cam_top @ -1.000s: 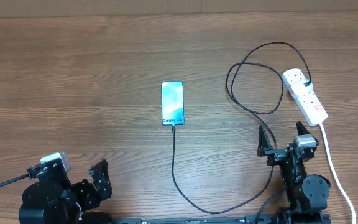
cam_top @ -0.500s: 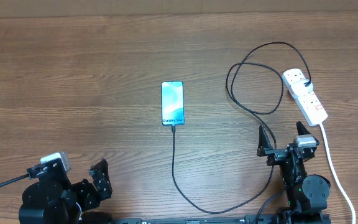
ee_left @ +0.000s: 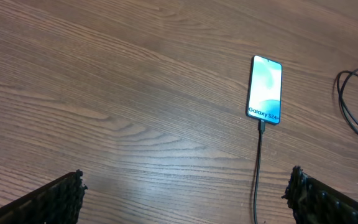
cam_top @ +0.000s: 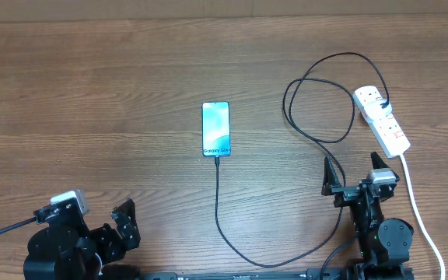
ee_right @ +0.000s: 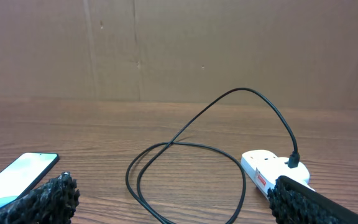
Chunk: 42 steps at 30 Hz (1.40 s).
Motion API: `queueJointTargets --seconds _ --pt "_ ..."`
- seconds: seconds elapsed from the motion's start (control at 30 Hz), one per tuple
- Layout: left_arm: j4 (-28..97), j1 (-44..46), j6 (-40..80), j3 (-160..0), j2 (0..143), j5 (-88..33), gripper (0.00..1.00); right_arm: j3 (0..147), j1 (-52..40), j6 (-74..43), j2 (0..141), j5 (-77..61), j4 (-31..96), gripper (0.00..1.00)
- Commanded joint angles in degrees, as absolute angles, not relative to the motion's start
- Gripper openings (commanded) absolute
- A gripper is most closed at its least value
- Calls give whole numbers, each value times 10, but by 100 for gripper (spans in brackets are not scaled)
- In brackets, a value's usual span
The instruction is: Plug charger to phone and switch on socket
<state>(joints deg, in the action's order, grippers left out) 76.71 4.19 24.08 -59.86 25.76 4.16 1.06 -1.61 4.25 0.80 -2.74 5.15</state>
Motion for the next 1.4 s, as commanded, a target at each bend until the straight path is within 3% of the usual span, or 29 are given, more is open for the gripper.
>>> queueJointTargets --seconds 0.0,0.83,0.97,1.2,1.37 --pt "765 45 249 -597 254 49 99 4 -20 44 2 -26 47 100" --pt "750 45 249 -597 254 15 100 4 -20 44 2 -26 47 100" --pt "686 45 234 -595 254 -6 100 4 -20 44 2 -26 47 100" --pt "541 44 62 -554 253 -106 100 4 -20 44 2 -26 47 100" --pt "451 30 37 -500 248 -117 99 4 -20 44 2 -26 47 99"
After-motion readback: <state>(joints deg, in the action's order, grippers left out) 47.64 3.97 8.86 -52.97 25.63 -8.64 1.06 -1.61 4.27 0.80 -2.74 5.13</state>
